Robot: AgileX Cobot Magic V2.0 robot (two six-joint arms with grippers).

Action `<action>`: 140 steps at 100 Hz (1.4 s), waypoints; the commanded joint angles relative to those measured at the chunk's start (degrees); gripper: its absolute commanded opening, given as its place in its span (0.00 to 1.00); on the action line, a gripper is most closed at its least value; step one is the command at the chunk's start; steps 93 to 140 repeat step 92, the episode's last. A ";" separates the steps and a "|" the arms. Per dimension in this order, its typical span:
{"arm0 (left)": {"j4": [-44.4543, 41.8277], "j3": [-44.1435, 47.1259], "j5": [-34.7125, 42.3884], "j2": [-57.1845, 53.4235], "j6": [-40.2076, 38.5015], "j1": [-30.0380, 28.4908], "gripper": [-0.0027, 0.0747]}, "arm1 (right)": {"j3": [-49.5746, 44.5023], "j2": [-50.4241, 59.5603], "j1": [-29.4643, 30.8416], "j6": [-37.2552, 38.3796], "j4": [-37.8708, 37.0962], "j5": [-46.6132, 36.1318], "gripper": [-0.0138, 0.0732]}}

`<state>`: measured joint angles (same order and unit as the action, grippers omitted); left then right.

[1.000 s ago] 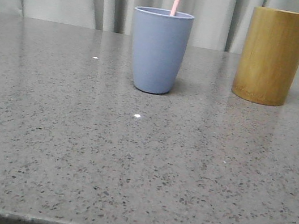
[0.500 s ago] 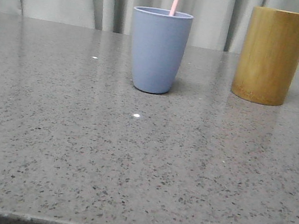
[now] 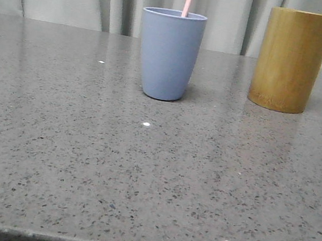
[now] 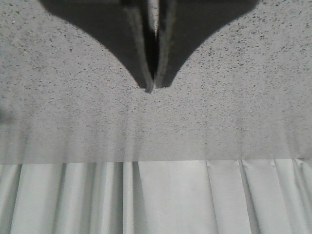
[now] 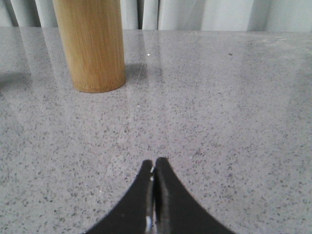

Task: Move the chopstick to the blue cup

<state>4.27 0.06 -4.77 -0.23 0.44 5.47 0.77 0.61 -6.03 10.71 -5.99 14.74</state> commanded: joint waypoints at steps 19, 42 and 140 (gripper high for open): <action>0.03 0.59 4.77 -1.90 -0.44 -0.20 0.01 | -2.38 1.17 0.39 -1.56 1.09 -8.79 0.08; 0.03 0.59 4.77 -1.90 -0.44 -0.20 0.01 | -2.38 1.17 0.39 -4.72 1.26 -9.56 0.08; 0.03 0.59 4.77 -1.90 -0.44 -0.20 0.01 | -2.38 1.17 0.39 -4.72 1.26 -9.56 0.08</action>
